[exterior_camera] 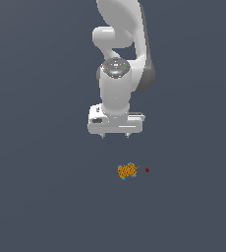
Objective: Pick up the object and move it to a goal position.
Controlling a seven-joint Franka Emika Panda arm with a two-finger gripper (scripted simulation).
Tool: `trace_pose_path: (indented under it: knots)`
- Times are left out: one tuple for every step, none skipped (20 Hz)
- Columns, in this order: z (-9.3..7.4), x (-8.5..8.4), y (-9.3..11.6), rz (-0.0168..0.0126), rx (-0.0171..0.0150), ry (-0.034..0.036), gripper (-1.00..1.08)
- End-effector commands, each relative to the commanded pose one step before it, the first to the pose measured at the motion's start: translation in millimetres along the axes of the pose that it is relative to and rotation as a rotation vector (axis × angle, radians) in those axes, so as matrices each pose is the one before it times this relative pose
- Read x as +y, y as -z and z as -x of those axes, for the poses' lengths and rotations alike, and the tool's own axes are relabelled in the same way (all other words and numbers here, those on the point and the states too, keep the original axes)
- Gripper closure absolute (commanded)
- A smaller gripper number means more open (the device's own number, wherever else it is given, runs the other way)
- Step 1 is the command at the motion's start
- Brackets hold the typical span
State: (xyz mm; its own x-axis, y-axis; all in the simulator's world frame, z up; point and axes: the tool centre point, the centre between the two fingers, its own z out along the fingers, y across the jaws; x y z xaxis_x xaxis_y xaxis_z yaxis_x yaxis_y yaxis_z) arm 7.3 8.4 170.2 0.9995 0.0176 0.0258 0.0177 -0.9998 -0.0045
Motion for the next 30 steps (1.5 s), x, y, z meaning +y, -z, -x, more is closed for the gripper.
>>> trace_pose_path:
  knots:
    - [0.0,0.01,0.0,0.0,0.0,0.0,-0.92]
    - [-0.04,0.0,-0.13,0.00066,-0.00019,0.00004,-0.92]
    - [-0.09,0.16,-0.29,0.00132,-0.00041,0.00005,-0.92]
    - [-0.17,0.19,-0.56,0.00264,-0.0008,0.0002,-0.92]
    - [-0.22,0.29,-0.75,0.00366,-0.00108,0.0005,-0.92]
    - [-0.25,0.38,-0.94,0.0048,-0.00137,0.00113,-0.92]
    - [-0.2,0.45,-0.91,0.00498,-0.00136,0.00196,-0.92]
    - [-0.09,0.4,-0.66,0.00406,-0.00106,0.0025,-0.92]
    - [0.01,0.36,-0.42,0.00305,-0.00075,0.00287,-0.92]
    - [0.1,0.27,-0.2,0.00202,-0.00046,0.00301,-0.92]
    - [0.14,0.18,0.0,0.00082,-0.00014,0.0024,-0.92]
    - [0.07,-0.01,0.08,-0.00013,0.00007,0.00083,-0.92]
    - [-0.02,-0.02,0.05,-0.00052,0.00012,-0.00082,-0.92]
    - [-0.13,-0.19,-0.03,-0.00054,0.00008,-0.002,-0.92]
    - [-0.23,-0.15,-0.13,-0.00051,0.00001,-0.00334,-0.92]
    - [-0.33,-0.24,-0.24,-0.00041,-0.00006,-0.00446,-0.92]
    - [-0.43,-0.28,-0.34,-0.00035,-0.00013,-0.0057,-0.92]
    - [-0.53,-0.35,-0.44,-0.00032,-0.00018,-0.00693,-0.92]
    - [-0.63,-0.4,-0.53,-0.00031,-0.00023,-0.00819,-0.92]
    - [-0.71,-0.47,-0.61,-0.00034,-0.00027,-0.00938,-0.92]
    - [-0.79,-0.54,-0.68,-0.00044,-0.00029,-0.01057,-0.92]
    - [-0.88,-0.62,-0.75,-0.00057,-0.00032,-0.01191,-0.92]
    - [-0.96,-0.72,-0.82,-0.00069,-0.00034,-0.01321,-0.92]
    - [-1.03,-0.81,-0.9,-0.00075,-0.00038,-0.01444,-0.92]
    - [-1.11,-0.89,-0.99,-0.00075,-0.00043,-0.01572,-0.92]
    - [-1.18,-0.98,-1.08,-0.00075,-0.00048,-0.01698,-0.92]
    - [-1.24,-1.08,-1.17,-0.00077,-0.00052,-0.01825,-0.92]
    - [-1.3,-1.19,-1.26,-0.00082,-0.00057,-0.01955,-0.92]
    - [-1.35,-1.3,-1.35,-0.00084,-0.00061,-0.02084,-0.92]
    - [-1.4,-1.41,-1.45,-0.00084,-0.00066,-0.02214,-0.92]
